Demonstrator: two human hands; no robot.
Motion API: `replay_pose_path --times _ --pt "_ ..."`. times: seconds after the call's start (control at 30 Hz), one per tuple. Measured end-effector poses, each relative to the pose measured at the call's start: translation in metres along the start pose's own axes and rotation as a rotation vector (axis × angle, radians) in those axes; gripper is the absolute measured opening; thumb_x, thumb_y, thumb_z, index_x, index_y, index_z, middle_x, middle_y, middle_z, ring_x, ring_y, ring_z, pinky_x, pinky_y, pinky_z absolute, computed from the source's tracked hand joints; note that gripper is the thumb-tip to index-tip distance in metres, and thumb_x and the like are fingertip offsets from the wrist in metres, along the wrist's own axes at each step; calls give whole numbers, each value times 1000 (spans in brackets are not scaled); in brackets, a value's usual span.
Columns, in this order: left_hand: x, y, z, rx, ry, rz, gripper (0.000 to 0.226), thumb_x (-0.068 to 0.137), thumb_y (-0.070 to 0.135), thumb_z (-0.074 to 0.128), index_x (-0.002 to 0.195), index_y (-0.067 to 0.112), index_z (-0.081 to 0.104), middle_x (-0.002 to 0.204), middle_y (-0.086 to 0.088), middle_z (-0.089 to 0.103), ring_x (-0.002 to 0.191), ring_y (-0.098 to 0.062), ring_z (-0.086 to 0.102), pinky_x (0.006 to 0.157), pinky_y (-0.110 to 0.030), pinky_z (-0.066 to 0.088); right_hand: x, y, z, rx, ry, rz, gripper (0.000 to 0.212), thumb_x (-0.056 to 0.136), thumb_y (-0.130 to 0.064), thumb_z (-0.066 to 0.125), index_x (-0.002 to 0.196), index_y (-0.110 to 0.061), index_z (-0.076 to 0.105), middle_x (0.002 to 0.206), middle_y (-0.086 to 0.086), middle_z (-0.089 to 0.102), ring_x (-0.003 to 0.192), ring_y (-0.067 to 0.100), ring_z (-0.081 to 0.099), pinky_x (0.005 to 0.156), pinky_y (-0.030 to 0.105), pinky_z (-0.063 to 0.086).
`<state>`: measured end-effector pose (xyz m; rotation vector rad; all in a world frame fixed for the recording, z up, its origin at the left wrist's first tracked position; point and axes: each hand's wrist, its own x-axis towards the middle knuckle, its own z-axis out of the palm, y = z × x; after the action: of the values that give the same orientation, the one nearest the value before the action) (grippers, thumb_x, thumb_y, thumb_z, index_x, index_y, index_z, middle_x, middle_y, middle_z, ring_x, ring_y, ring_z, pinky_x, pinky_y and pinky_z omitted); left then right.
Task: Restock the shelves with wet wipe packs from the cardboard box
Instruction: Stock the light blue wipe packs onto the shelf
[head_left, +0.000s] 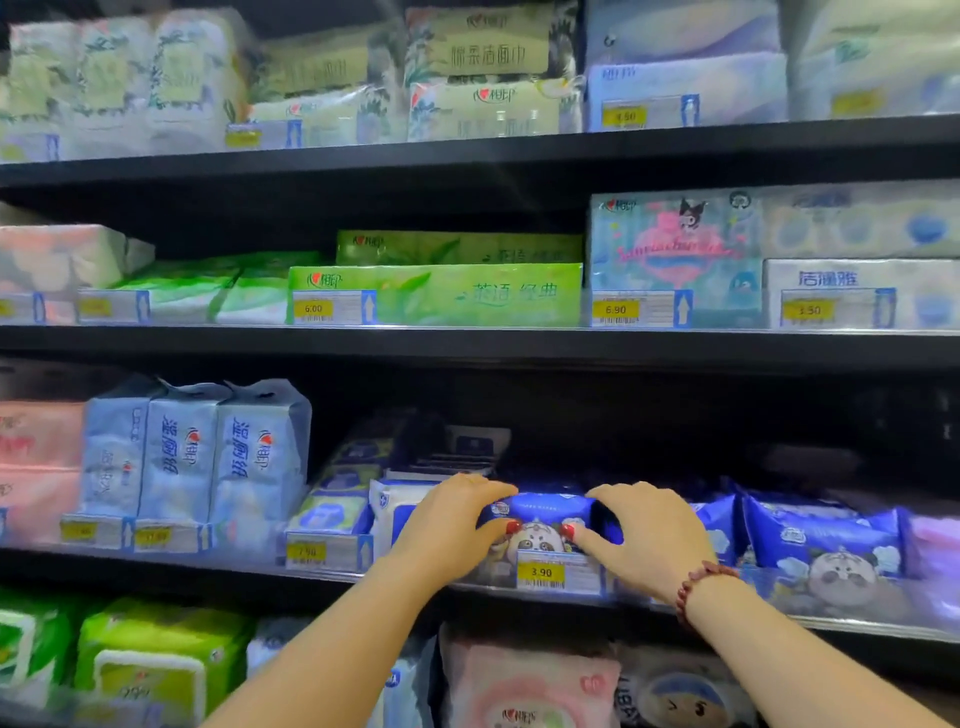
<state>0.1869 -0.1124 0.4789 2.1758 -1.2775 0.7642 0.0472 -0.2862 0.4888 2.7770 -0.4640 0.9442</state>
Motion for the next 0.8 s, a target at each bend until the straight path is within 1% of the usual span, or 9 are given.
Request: replay_pose_path --times 0.07,0.17,0.23,0.3,0.37,0.43,0.5,0.67,0.8 --pt "5 -6 3 -21 1 0 44 92 37 59 135 34 51 127 11 56 118 -8 49 97 -22 40 -2 -3 5 -59 77 -26 46 85 -70 31 97 -33 56 99 -11 63 88 14 51 78 31 36" --pt "9 -10 0 -21 -27 12 44 91 39 60 134 37 51 125 14 56 106 -3 50 93 -20 42 -6 -8 10 -89 130 -38 71 77 -72 6 84 -28 61 91 -11 61 82 14 51 74 32 35" --pt "11 -11 -4 -5 -73 39 45 90 41 61 134 39 50 126 15 55 102 -2 51 93 -21 44 -6 -7 11 -108 101 -34 78 76 -73 2 89 -28 65 100 -13 60 88 11 52 80 30 37" --pt "13 -12 -10 13 -140 53 52 88 46 62 137 39 45 131 14 50 105 -5 52 96 -24 44 -4 -5 8 -69 77 -34 66 83 -74 17 94 -29 64 105 -14 59 92 10 51 83 29 37" --pt "19 -16 -14 61 -196 28 69 83 53 65 143 36 37 138 9 42 114 -10 50 100 -29 44 1 -2 3 -6 44 -40 58 80 -77 33 110 -33 58 114 -15 56 101 9 50 88 28 38" --pt "26 -18 -16 110 -253 -18 87 75 60 68 147 30 31 145 5 38 127 -16 45 105 -33 42 8 4 -4 76 -42 -10 78 74 -79 44 137 -32 40 134 -12 47 120 10 45 98 29 38" --pt "34 -14 -15 137 -333 -35 95 70 64 70 149 26 30 147 2 41 133 -18 41 108 -35 39 18 9 -9 57 -147 5 96 70 -82 46 147 -28 25 148 -7 35 133 15 37 107 34 34" --pt "44 -9 -14 45 -383 -60 96 67 60 75 146 21 37 148 3 44 135 -16 40 110 -33 37 37 19 -7 44 -340 -20 100 64 -91 39 145 -32 31 148 -9 40 133 16 39 110 39 31" --pt "40 -8 -8 65 -318 -55 88 69 60 73 143 26 42 143 8 49 131 -12 44 106 -29 38 40 24 -3 90 -320 -50 96 62 -90 43 140 -36 36 141 -14 46 127 11 45 102 32 41"
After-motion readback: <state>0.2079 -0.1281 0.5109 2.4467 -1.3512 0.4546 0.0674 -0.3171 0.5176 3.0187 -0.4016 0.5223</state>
